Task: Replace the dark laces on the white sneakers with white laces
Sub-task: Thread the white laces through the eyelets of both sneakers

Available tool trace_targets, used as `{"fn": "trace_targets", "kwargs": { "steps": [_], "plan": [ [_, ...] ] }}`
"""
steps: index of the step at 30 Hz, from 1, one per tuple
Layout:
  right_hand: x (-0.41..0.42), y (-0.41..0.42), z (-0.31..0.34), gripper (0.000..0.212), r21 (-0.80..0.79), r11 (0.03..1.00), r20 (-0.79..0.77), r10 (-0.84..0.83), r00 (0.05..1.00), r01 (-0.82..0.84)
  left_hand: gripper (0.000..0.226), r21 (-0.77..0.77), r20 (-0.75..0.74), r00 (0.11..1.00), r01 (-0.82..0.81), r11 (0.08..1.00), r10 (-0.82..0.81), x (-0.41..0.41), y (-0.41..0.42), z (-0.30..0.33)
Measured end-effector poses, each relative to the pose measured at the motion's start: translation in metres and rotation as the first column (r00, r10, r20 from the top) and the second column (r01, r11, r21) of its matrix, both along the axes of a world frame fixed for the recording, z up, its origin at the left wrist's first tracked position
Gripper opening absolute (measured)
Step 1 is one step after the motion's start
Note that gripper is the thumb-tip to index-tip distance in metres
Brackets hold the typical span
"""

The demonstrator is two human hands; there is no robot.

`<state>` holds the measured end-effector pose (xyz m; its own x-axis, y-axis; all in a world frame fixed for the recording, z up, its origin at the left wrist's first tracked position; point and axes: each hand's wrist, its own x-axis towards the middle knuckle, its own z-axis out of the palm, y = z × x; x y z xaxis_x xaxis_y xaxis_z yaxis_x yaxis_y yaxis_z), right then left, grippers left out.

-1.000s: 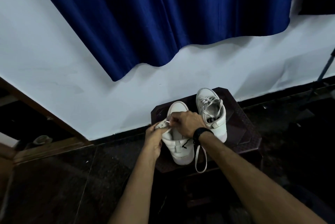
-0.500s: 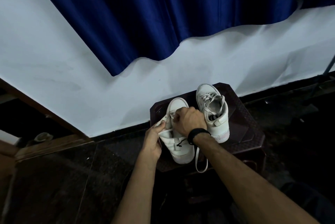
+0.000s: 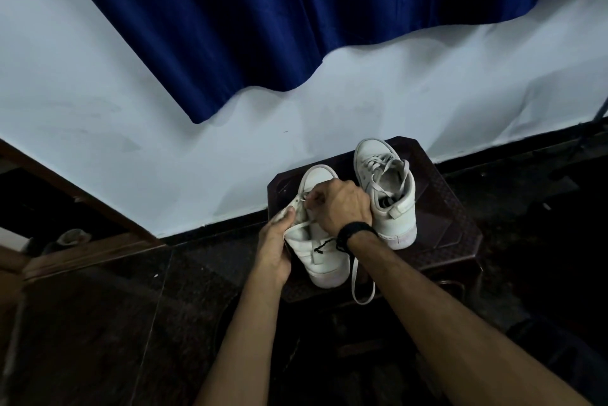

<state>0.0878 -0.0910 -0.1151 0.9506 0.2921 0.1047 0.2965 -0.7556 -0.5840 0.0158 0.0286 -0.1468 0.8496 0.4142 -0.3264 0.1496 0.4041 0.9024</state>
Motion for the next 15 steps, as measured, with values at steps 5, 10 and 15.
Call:
{"fn": "trace_targets", "kwargs": {
  "steps": [5, 10, 15],
  "plan": [
    [-0.002, 0.002, 0.001, 0.028, -0.035, 0.999, 0.017, -0.009, 1.000, 0.010, 0.041, 0.026, 0.024, 0.999, -0.023, 0.999, 0.023, 0.001, -0.001, -0.001],
    [-0.004, 0.001, 0.007, 0.027, -0.055, 0.998, 0.031, -0.024, 0.999, 0.026, 0.035, 0.103, 0.038, 0.997, -0.074, 0.992, 0.071, 0.000, -0.002, 0.002],
    [-0.006, 0.003, 0.010, 0.027, -0.061, 0.998, 0.013, -0.026, 1.000, 0.027, 0.017, 0.282, 0.040, 0.995, -0.097, 0.955, 0.089, -0.004, -0.010, 0.015]
  ]
}}
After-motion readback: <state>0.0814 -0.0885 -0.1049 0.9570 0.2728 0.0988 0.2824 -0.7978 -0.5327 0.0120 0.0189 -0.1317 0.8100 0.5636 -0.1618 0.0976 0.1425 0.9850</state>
